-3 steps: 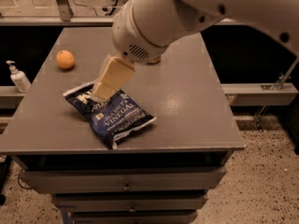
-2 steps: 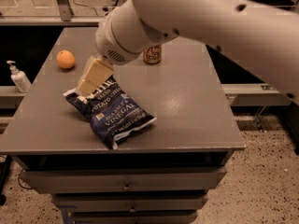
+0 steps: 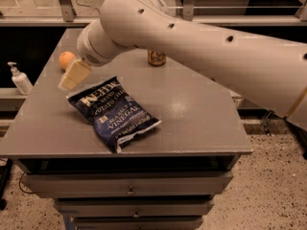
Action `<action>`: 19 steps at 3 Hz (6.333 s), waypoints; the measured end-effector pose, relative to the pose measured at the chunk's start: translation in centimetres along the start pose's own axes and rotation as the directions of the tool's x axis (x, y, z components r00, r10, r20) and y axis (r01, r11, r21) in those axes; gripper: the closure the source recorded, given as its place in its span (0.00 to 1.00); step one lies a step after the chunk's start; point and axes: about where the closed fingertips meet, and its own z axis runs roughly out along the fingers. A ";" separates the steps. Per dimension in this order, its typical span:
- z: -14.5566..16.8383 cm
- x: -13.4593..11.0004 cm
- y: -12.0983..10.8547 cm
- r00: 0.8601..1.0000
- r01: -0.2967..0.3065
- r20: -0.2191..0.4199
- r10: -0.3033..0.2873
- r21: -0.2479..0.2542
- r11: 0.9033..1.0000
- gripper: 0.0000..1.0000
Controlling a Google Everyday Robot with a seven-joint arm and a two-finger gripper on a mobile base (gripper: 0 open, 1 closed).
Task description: Move orange near orange can
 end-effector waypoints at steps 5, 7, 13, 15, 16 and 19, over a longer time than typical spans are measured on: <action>12.5 1.0 -4.4 0.953 -0.290 0.095 0.286 0.027 0.957 0.17; 11.6 0.4 -4.6 0.936 -0.320 0.162 0.312 0.029 0.947 0.64; -5.3 3.4 -4.8 0.916 -0.336 0.288 0.280 0.166 0.927 1.00; -15.2 10.1 -8.3 0.902 -0.421 0.256 0.347 0.341 0.841 1.00; -17.7 14.0 -9.0 0.891 -0.454 0.238 0.388 0.401 0.796 1.00; -14.3 21.9 -12.1 0.870 -0.493 0.238 0.432 0.377 0.784 1.00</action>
Offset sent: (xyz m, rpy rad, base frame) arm 0.0699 0.0879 -0.0592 0.0469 0.1289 -0.0939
